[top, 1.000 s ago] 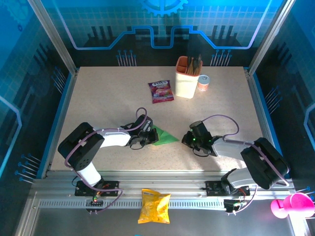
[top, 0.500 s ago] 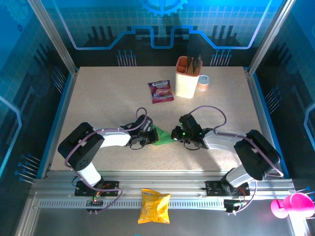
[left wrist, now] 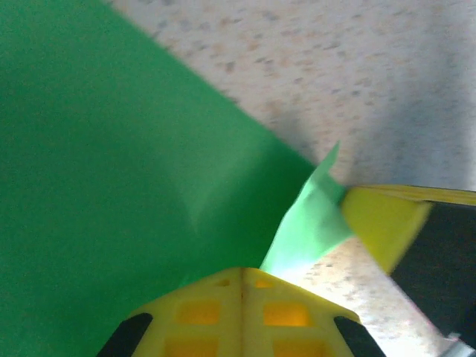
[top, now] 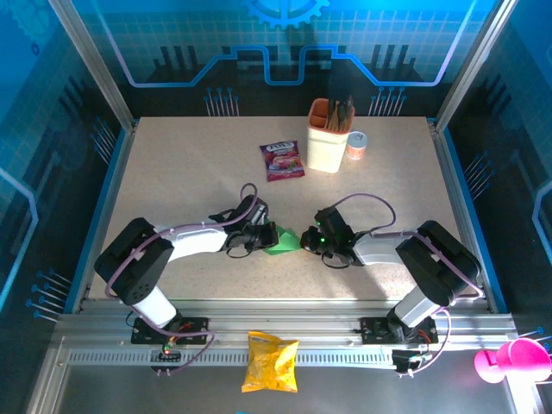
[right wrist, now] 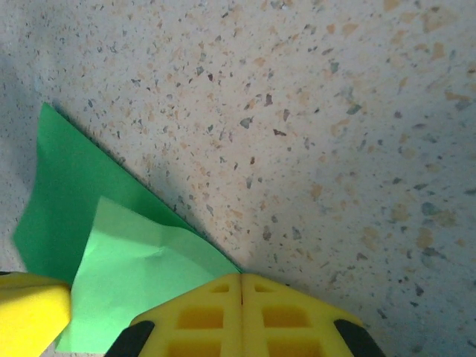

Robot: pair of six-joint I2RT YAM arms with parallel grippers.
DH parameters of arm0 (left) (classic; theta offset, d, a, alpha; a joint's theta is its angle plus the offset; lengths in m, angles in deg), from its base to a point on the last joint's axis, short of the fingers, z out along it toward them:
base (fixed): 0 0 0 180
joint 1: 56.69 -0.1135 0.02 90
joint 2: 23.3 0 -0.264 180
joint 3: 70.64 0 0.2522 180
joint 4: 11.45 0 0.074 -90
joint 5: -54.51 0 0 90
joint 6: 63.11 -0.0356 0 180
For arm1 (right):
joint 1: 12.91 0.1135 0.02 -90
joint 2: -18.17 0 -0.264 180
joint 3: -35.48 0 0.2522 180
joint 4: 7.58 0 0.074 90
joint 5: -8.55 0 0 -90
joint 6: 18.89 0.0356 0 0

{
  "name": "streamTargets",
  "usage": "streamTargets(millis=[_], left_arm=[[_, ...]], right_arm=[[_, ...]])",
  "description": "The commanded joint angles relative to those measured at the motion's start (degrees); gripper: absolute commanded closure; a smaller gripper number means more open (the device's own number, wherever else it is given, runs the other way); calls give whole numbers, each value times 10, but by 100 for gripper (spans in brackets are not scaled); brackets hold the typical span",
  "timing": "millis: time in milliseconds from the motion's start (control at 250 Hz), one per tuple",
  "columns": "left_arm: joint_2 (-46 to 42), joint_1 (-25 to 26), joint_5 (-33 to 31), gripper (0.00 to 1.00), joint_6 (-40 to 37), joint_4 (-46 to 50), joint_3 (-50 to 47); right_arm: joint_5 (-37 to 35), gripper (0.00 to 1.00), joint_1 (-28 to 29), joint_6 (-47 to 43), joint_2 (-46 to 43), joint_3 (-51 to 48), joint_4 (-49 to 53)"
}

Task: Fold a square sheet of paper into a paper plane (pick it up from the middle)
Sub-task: Third fold the triangle at the center of the table.

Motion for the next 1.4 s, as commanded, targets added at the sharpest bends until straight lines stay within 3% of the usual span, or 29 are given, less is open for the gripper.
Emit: streamTargets(millis=[0, 204, 531, 663, 879, 1394], left_arm=[[-13, 11, 25, 100, 3, 9, 24], [5, 30, 22, 100, 18, -5, 41], [-105, 30, -120, 100, 10, 74, 30], [-102, 31, -66, 100, 7, 49, 27], [-23, 53, 35, 100, 55, -41, 21], [66, 61, 24, 100, 100, -123, -4]], right_arm=[[-17, 100, -4, 7, 13, -23, 52], [-16, 100, -4, 8, 19, -24, 52], [-16, 100, -4, 6, 22, -25, 55], [-14, 100, -4, 6, 25, -27, 52], [-17, 100, -3, 11, 26, -31, 49], [-19, 100, -3, 14, 33, -32, 50]])
